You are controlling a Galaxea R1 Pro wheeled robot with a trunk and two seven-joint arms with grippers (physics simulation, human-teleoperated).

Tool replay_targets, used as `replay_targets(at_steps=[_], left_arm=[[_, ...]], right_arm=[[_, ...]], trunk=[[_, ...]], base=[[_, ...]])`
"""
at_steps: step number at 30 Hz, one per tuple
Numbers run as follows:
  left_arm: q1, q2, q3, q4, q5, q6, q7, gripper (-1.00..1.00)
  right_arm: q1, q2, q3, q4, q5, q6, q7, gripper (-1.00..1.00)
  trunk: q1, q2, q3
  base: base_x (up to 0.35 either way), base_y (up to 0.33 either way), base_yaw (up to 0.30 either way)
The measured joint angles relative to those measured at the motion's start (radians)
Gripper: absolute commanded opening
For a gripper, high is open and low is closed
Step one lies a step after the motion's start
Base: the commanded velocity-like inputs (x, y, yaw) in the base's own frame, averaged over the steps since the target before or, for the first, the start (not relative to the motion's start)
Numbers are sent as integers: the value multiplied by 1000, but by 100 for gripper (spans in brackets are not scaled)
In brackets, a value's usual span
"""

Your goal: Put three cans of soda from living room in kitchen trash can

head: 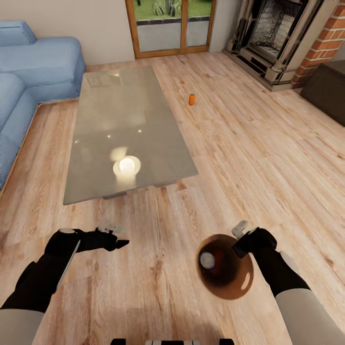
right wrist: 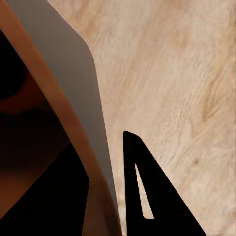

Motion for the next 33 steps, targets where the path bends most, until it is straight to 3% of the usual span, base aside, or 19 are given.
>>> replay_targets(at_steps=[3,4,5,8,10,13,14,15,16,18,19,20,24,28,30,33], left_arm=[[17,12,-5,-3,-17,17,-17,100],[59,13,-4,12,-23,133,-132,100],[65,13,-2,26,-23,133,-137,100],[65,14,-1,47,-20,127,-138,100],[65,14,0,50,-20,126,-138,100],[66,14,0,53,-20,119,-138,100],[66,14,0,54,-21,113,-137,100],[66,14,0,55,-21,108,-137,100],[67,14,0,55,-21,105,-137,100],[67,14,1,55,-21,103,-136,100],[67,14,1,55,-21,102,-136,100],[68,14,1,55,-21,101,-136,100],[68,14,0,56,-21,98,-135,100],[69,14,1,55,-21,96,-135,100],[69,14,1,55,-21,92,-135,100],[69,14,8,67,-22,53,-135,100]], right_arm=[[-17,-15,15,-16,24,-5,1,-100],[-82,-15,79,19,15,141,2,-100],[-134,-17,82,32,-19,278,4,-100],[-140,-18,87,-137,-45,257,-1,-100],[-140,-18,87,-143,-125,259,1,-100],[-139,-21,89,-84,-357,279,6,-100],[-139,-25,90,-99,-398,279,16,-100],[-140,-29,89,-126,-406,279,9,-100],[-140,-34,89,-126,-380,279,7,-100],[-139,-39,88,-123,-290,259,0,-100],[-140,-43,88,-124,-277,255,-8,-100],[-140,-47,88,-124,-277,255,0,-100],[-138,-58,89,-124,-372,279,9,-100],[-138,-77,88,-124,-305,262,3,-100],[-138,-90,82,-123,-319,267,10,-100],[-138,-111,24,-123,-336,221,90,-100]], trunk=[[-11,21,9],[-15,28,12],[-19,35,16],[-31,56,25],[-38,70,31],[-50,91,41],[-54,98,44],[-58,105,47],[-61,112,50],[-69,126,56],[-73,133,59],[-77,140,63],[-92,168,75],[-107,196,88],[-115,210,94],[-127,231,103]], base=[[0,0,0],[0,0,0],[0,0,0],[0,0,0],[0,0,0],[0,0,0],[0,0,0],[0,0,0],[0,0,0],[0,0,0],[0,0,0],[0,0,0],[0,0,0],[0,0,0],[0,0,0],[0,0,0]])
